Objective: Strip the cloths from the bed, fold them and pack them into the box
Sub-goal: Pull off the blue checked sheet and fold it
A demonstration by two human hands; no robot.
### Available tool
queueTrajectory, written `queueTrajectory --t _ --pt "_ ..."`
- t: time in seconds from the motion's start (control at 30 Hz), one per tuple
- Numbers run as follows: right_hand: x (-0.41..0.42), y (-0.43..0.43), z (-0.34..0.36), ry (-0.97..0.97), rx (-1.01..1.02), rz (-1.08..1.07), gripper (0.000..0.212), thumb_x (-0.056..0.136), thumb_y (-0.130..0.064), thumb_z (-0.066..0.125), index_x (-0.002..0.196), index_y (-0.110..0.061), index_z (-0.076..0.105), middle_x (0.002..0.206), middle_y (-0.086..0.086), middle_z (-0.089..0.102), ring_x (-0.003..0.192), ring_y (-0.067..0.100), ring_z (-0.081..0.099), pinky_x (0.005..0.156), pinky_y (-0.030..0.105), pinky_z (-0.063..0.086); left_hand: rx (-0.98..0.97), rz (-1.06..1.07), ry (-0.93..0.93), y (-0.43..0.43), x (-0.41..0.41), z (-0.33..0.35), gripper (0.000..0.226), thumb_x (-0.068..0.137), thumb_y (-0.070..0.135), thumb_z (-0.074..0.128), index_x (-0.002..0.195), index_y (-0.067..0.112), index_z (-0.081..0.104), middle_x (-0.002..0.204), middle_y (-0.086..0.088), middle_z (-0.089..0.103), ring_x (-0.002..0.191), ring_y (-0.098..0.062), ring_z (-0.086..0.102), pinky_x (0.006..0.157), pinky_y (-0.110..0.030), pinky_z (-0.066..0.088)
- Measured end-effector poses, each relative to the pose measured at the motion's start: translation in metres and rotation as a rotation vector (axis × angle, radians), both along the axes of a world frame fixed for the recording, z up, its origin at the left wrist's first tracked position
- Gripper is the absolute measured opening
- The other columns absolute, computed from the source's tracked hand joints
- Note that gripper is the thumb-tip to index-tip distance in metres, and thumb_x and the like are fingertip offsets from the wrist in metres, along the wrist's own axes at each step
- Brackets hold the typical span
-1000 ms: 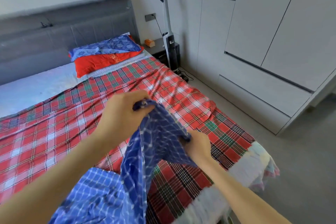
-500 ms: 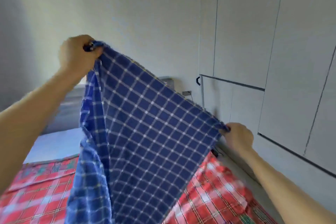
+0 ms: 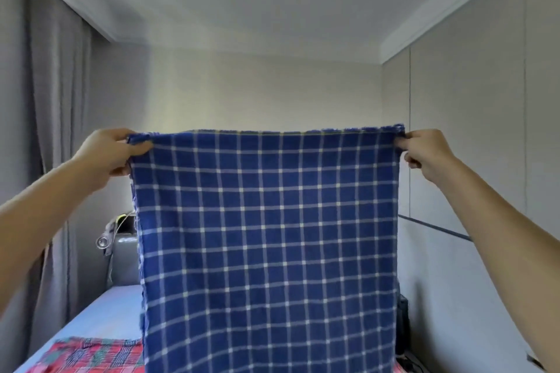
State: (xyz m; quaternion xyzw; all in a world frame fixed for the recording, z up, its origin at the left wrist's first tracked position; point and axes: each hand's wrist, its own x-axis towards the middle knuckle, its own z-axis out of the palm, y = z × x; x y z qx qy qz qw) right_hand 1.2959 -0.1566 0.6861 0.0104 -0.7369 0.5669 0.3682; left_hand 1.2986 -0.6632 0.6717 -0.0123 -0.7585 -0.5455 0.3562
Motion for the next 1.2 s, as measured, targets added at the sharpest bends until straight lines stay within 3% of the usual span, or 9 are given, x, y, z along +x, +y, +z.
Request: queueTrajectory --t 0.13,0.3,0.47,0.57,0.67,0.73,0.8,0.93,1.2 --pt "-0.011 0.0 0.036 0.044 -0.088 0.152 0.013 0.093 -0.009 0.056 0.08 -0.011 0.057 0.072 0.004 0.052 0.048 0.01 0.038 0.035 0.016 0.032 0.147 -0.088 -0.004 -0.026 -0.019 0.032 0.026 0.079 0.02 0.073 0.103 0.015 0.065 0.114 -0.012 0.064 0.099 -0.026 0.063 0.073 -0.034 0.058" --pt "-0.049 0.007 0.072 0.137 -0.173 0.208 0.02 0.094 -0.01 0.054 0.074 -0.013 0.05 0.066 0.002 0.044 0.038 0.007 0.033 0.034 0.015 0.025 0.05 -0.164 -0.008 -0.023 -0.035 0.08 0.021 0.084 0.02 0.066 0.104 0.014 0.062 0.107 -0.011 0.065 0.098 -0.025 0.061 0.06 -0.027 0.057" --pt "-0.177 -0.002 0.0 -0.296 0.416 -0.226 0.028 0.089 -0.012 0.056 0.064 0.0 0.055 0.077 0.021 0.062 0.067 0.025 0.056 0.056 0.026 0.038 -0.486 0.15 -0.383 0.019 -0.114 0.007 0.009 0.094 0.011 0.054 0.093 0.003 0.058 0.071 -0.012 0.055 0.056 -0.02 0.049 0.038 -0.02 0.037" --pt "-0.243 -0.016 -0.062 -0.496 0.192 -0.051 0.018 0.09 0.003 0.047 0.077 0.009 0.058 0.06 0.022 0.061 0.066 0.035 0.067 0.053 0.035 0.05 -0.38 0.185 -0.459 0.044 -0.17 -0.052 0.016 0.095 0.009 0.05 0.107 0.0 0.056 0.083 -0.014 0.056 0.067 -0.027 0.057 0.033 -0.019 0.043" --pt "-0.274 -0.032 -0.063 -0.307 -0.28 0.186 0.025 0.095 0.004 0.045 0.118 0.015 0.047 0.096 0.027 0.059 0.066 0.031 0.064 0.052 0.033 0.057 -0.084 0.212 -0.266 0.051 -0.216 -0.055 0.022 0.095 0.007 0.05 0.116 0.001 0.052 0.099 -0.014 0.053 0.082 -0.027 0.058 0.052 -0.031 0.055" --pt "-0.276 -0.037 -0.028 -0.043 -0.391 0.284 0.013 0.096 0.001 0.046 0.105 0.008 0.053 0.104 0.024 0.058 0.072 0.025 0.062 0.071 0.031 0.058 0.007 0.19 -0.048 0.057 -0.225 -0.024 0.006 0.092 0.005 0.055 0.097 0.007 0.053 0.094 -0.013 0.054 0.087 -0.03 0.058 0.068 -0.041 0.057" --pt "-0.27 -0.036 0.016 0.203 -0.439 0.4 0.016 0.097 -0.004 0.048 0.082 -0.004 0.052 0.096 0.016 0.062 0.078 0.018 0.065 0.091 0.036 0.053 0.216 0.094 0.202 0.066 -0.221 0.018 0.017 0.094 0.007 0.053 0.081 0.015 0.047 0.085 -0.006 0.051 0.086 -0.028 0.057 0.064 -0.04 0.059" --pt "-0.238 -0.018 0.077 0.546 -0.499 0.569 0.02 0.098 -0.003 0.045 0.079 -0.009 0.05 0.083 0.007 0.061 0.076 0.016 0.066 0.087 0.034 0.055 0.384 -0.012 0.547 0.074 -0.19 0.08 0.025 0.099 0.013 0.046 0.077 0.024 0.04 0.083 0.006 0.048 0.074 -0.01 0.052 0.057 -0.021 0.056" --pt "-0.182 0.02 -0.014 0.403 -0.433 0.56 0.018 0.096 -0.004 0.045 0.081 -0.01 0.053 0.08 0.004 0.069 0.082 0.022 0.068 0.084 0.034 0.055 0.184 -0.059 0.423 0.073 -0.123 0.001 0.02 0.097 0.012 0.05 0.083 0.026 0.045 0.093 0.007 0.056 0.087 -0.01 0.061 0.072 -0.029 0.059"
